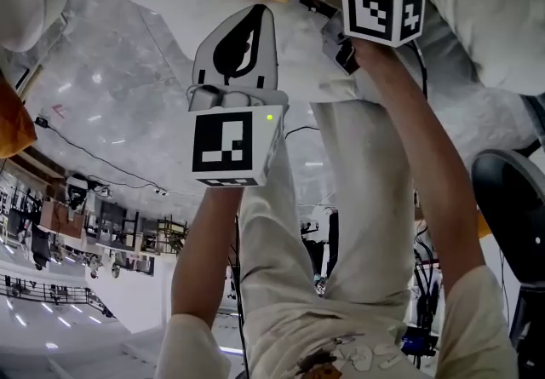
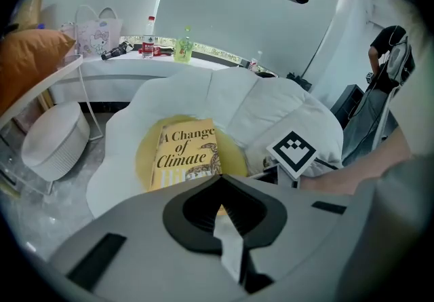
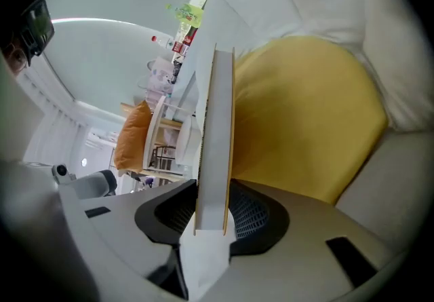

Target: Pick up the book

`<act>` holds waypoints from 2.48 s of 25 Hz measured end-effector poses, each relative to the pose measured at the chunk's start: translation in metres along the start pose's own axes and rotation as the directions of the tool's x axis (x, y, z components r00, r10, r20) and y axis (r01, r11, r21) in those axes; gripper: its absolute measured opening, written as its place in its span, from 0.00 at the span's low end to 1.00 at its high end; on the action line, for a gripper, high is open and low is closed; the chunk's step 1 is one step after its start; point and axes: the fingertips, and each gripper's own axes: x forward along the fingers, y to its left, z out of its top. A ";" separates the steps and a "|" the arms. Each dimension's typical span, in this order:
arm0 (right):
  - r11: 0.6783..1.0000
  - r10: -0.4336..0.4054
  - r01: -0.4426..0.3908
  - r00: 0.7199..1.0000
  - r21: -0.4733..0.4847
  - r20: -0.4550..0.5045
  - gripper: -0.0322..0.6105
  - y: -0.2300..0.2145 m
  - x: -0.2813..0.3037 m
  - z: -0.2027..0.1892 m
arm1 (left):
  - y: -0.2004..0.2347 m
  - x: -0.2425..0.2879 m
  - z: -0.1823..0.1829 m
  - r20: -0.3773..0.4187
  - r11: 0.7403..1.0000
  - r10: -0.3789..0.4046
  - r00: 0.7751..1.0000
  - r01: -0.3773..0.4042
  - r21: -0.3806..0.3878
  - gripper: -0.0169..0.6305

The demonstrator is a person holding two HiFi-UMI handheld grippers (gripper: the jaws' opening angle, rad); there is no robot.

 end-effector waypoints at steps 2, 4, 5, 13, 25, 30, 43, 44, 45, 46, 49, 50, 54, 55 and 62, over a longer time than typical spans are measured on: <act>0.998 -0.047 0.047 0.999 -0.029 -0.010 0.31 0.002 -0.016 0.004 | -0.002 -0.002 0.009 0.011 1.000 0.002 1.000 -0.002 0.000 0.04; 0.994 -0.089 0.088 0.996 -0.069 -0.012 0.31 0.007 -0.032 0.007 | -0.006 -0.006 0.015 0.020 1.000 0.007 1.000 -0.007 -0.002 0.04; 0.990 -0.110 0.108 0.994 -0.095 -0.014 0.31 0.010 -0.042 0.009 | -0.009 -0.008 0.019 0.027 1.000 0.010 1.000 -0.010 -0.006 0.04; 0.961 -0.219 0.208 0.975 -0.182 -0.045 0.31 0.036 -0.025 -0.005 | 0.020 -0.032 0.010 0.043 0.999 0.018 0.999 -0.016 -0.050 0.04; 0.969 -0.221 0.205 0.969 -0.137 -0.113 0.33 0.033 -0.015 -0.007 | 0.013 -0.050 0.019 0.079 0.996 0.035 0.996 -0.028 -0.083 0.04; 0.965 -0.245 0.235 0.966 -0.120 -0.084 0.32 0.037 -0.018 -0.002 | 0.017 -0.061 0.021 0.088 0.995 0.041 0.995 -0.033 -0.098 0.04; 0.973 -0.223 0.217 0.972 -0.085 -0.078 0.30 0.065 -0.023 0.007 | 0.029 -0.077 0.051 0.115 0.994 0.051 0.992 -0.040 -0.099 0.04; 0.973 -0.222 0.215 0.972 -0.089 -0.081 0.30 0.070 -0.023 0.010 | 0.031 -0.079 0.057 0.118 0.994 0.054 0.992 -0.042 -0.099 0.04; 0.973 -0.220 0.212 0.972 -0.093 -0.082 0.30 0.075 -0.024 0.013 | 0.033 -0.081 0.063 0.122 0.994 0.055 0.991 -0.043 -0.099 0.04; 0.973 -0.217 0.209 0.973 -0.095 -0.080 0.30 0.082 -0.025 0.016 | 0.035 -0.084 0.069 0.125 0.994 0.056 0.991 -0.044 -0.098 0.04; 0.975 -0.204 0.197 0.977 -0.098 -0.067 0.30 0.104 -0.034 0.025 | 0.036 -0.097 0.083 0.130 0.995 0.055 0.990 -0.043 -0.094 0.04; 0.976 -0.199 0.193 0.978 -0.097 -0.061 0.30 0.111 -0.039 0.028 | 0.035 -0.103 0.086 0.130 0.995 0.056 0.990 -0.044 -0.093 0.04; 0.981 -0.174 0.170 0.984 -0.094 -0.043 0.30 0.142 -0.051 0.035 | 0.034 -0.127 0.098 0.131 0.995 0.064 0.989 -0.053 -0.087 0.04; 0.982 -0.168 0.163 0.985 -0.095 -0.039 0.30 0.149 -0.054 0.034 | 0.032 -0.132 0.099 0.130 0.995 0.066 0.989 -0.055 -0.086 0.04; 0.986 -0.141 0.140 0.990 -0.088 -0.007 0.30 0.199 -0.078 0.036 | 0.023 -0.177 0.118 0.148 0.996 0.066 0.987 -0.056 -0.071 0.04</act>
